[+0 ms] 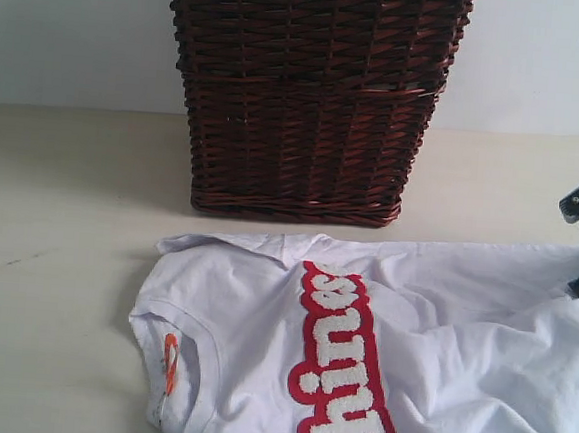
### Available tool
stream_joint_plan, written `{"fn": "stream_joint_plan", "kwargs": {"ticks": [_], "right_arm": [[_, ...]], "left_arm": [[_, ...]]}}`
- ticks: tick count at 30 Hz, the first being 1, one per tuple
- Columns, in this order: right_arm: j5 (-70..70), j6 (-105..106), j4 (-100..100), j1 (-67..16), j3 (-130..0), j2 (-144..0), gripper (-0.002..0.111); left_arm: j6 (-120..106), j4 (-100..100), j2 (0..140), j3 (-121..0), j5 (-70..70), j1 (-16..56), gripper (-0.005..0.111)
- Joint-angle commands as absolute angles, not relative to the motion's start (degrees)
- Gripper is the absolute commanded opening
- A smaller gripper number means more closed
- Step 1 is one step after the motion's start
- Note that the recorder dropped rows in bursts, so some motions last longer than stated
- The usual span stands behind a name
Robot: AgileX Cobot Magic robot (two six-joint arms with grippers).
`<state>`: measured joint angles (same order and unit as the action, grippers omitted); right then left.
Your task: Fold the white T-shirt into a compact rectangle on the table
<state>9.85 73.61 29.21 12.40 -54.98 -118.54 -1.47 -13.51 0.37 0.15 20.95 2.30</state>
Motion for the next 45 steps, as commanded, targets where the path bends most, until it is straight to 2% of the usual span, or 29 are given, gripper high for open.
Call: {"fn": "stream_joint_plan", "kwargs": {"ticks": [1,5,9,11,13,15,16,18,20,22,24,27,31,37,45], "right_arm": [[8.29,68.91,29.6,12.74,-62.3,-121.99,0.0],[2.55,64.71,29.6,12.74,-66.82,-120.91,0.0],[-7.77,64.94,30.31,12.74,-65.29,-113.51,0.0],[-15.59,69.15,24.36,13.48,-63.93,-107.82,0.0],[-35.23,81.97,17.16,16.61,-62.06,-99.78,0.0],[-48.78,92.96,11.29,20.99,-57.41,-94.56,0.0],[-50.72,93.62,8.45,22.51,-55.15,-92.95,0.0],[-49.07,91.32,3.15,27.17,-47.65,-90.01,0.0],[-40.7,89.52,0.42,31.72,-37.02,-89.48,0.0],[-31.0,85.24,-3.42,32.4,-30.68,-89.48,0.0],[-26.75,78.74,-6.79,32.4,-28.4,-89.48,0.0],[-28.83,73.86,-10.54,32.4,-28.27,-89.33,0.0],[-23.9,68.77,-8.34,32.4,-28.27,-85.97,0.0],[-29.4,64.2,-9.84,32.4,-28.27,-88.21,0.0],[-47.93,61.55,-20.52,32.4,-28.27,-86.89,0.0]], "left_arm": [[-1.53,-13.93,0.0,0.0,20.8,2.6,0.0],[-1.53,-13.93,0.0,0.0,20.8,2.6,0.0],[-1.53,-13.93,0.0,0.0,20.8,2.6,0.0],[-1.53,-13.93,0.0,0.0,20.8,2.6,0.0],[-1.53,-13.93,0.0,0.0,20.8,2.6,0.0],[-1.53,-13.93,0.0,0.0,20.8,2.6,0.0],[-1.53,-13.93,0.0,0.0,20.8,2.6,0.0],[-1.53,-13.93,0.0,0.0,20.8,2.6,0.0],[-1.53,-13.93,0.0,0.0,20.8,2.6,0.0],[-1.53,-13.93,0.0,0.0,20.8,2.6,0.0],[-1.53,-13.93,0.0,0.0,20.8,2.6,0.0],[-1.53,-13.93,0.0,0.0,20.8,2.6,0.0],[-1.53,-13.93,0.0,0.0,20.8,2.6,0.0],[-1.53,-13.93,0.0,0.0,20.8,2.6,0.0],[-1.53,-13.93,0.0,0.0,20.8,2.6,0.0]]}}
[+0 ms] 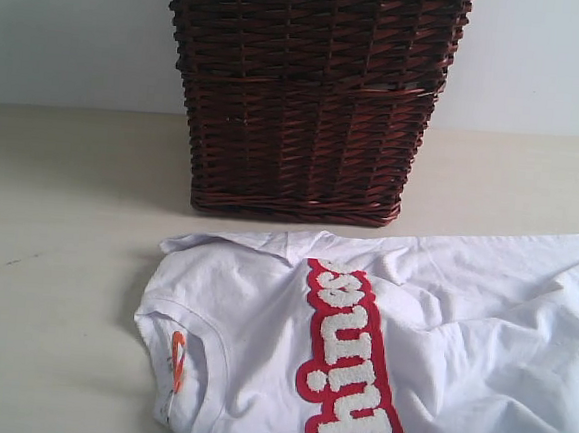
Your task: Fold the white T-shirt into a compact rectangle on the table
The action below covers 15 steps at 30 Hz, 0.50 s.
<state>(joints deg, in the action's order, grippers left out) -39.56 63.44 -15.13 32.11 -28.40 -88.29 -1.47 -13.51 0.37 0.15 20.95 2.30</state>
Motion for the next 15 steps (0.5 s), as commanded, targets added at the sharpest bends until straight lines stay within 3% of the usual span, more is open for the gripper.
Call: {"fn": "stream_joint_plan", "kwargs": {"ticks": [1,5,10,15], "right_arm": [[-49.52,60.92,-21.57,32.4,-28.27,-86.27,0.0],[-47.5,59.66,-21.27,32.4,-28.27,-82.46,0.0],[-27.94,59.25,-10.99,32.4,-28.27,-76.88,0.0],[-16.16,59.53,-6.23,32.4,-28.27,-81.71,0.0]], "left_arm": [[-1.53,-13.93,0.0,0.0,20.8,2.6,0.0],[-1.53,-13.93,0.0,0.0,20.8,2.6,0.0],[-1.53,-13.93,0.0,0.0,20.8,2.6,0.0],[-1.53,-13.93,0.0,0.0,20.8,2.6,0.0]]}}
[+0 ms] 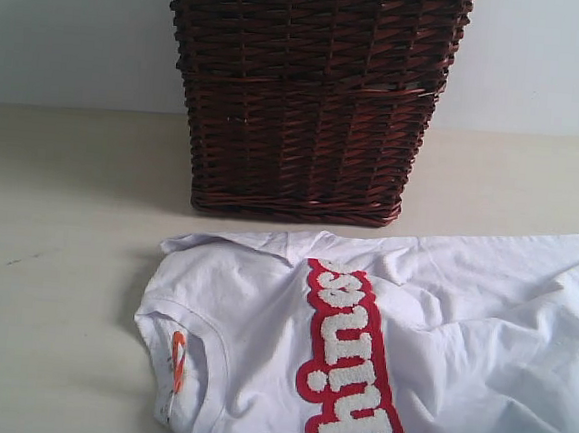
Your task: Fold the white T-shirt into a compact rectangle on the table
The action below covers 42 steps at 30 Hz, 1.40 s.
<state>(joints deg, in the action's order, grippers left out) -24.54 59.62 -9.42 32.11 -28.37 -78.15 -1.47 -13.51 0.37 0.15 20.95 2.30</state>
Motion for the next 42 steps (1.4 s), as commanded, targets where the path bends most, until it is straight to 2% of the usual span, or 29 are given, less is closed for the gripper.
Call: {"fn": "stream_joint_plan", "kwargs": {"ticks": [1,7,14,20,24,33,42], "right_arm": [[-16.05,59.12,-6.23,32.4,-28.27,-83.39,0.0],[-27.43,58.81,-6.61,32.4,-28.27,-90.39,0.0],[-44.42,56.79,-15.29,32.4,-28.27,-89.17,0.0],[-52.71,52.34,-23.78,32.4,-28.27,-87.22,0.0],[-46.39,51.54,-23.41,32.4,-28.38,-85.27,0.0],[-21.43,49.14,-16.39,32.4,-28.38,-85.77,0.0],[-31.24,47.64,-16.63,32.4,-28.38,-93.57,0.0]], "left_arm": [[-1.53,-13.93,0.0,0.0,20.8,2.6,0.0],[-1.53,-13.93,0.0,0.0,20.8,2.6,0.0],[-1.53,-13.93,0.0,0.0,20.8,2.6,0.0],[-1.53,-13.93,0.0,0.0,20.8,2.6,0.0],[-1.53,-13.93,0.0,0.0,20.8,2.6,0.0],[-1.53,-13.93,0.0,0.0,20.8,2.6,0.0],[-1.53,-13.93,0.0,0.0,20.8,2.6,0.0]]}}
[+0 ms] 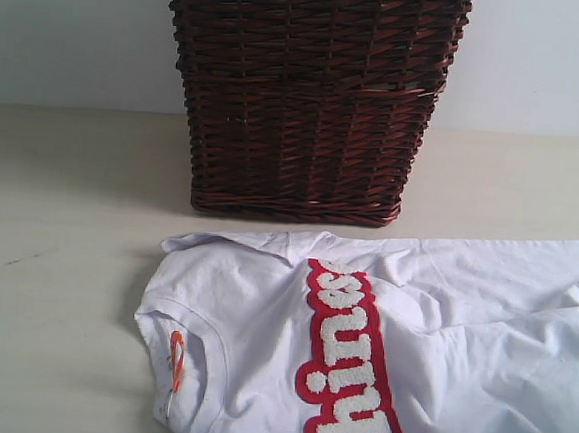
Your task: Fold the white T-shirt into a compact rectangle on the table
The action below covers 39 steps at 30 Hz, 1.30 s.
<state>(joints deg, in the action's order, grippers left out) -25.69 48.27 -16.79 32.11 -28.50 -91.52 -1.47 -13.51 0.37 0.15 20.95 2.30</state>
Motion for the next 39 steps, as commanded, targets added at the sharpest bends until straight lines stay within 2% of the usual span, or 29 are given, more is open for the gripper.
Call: {"fn": "stream_joint_plan", "kwargs": {"ticks": [1,14,21,25,31,39], "right_arm": [[-32.28,46.95,-16.82,32.4,-28.38,-93.84,0.0],[-53.48,44.78,-23.36,32.4,-28.26,-93.83,0.0],[-50.85,44.78,-23.64,32.4,-28.36,-88.5,0.0],[-44.38,44.78,-21.27,32.4,-28.36,-85.43,0.0],[-36.03,43.2,-19.16,32.4,-28.36,-91.71,0.0],[-45.66,43.54,-20.38,32.4,-28.26,-96.09,0.0]], "left_arm": [[-1.53,-13.93,0.0,0.0,20.8,2.6,0.0],[-1.53,-13.93,0.0,0.0,20.8,2.6,0.0],[-1.53,-13.93,0.0,0.0,20.8,2.6,0.0],[-1.53,-13.93,0.0,0.0,20.8,2.6,0.0],[-1.53,-13.93,0.0,0.0,20.8,2.6,0.0],[-1.53,-13.93,0.0,0.0,20.8,2.6,0.0]]}}
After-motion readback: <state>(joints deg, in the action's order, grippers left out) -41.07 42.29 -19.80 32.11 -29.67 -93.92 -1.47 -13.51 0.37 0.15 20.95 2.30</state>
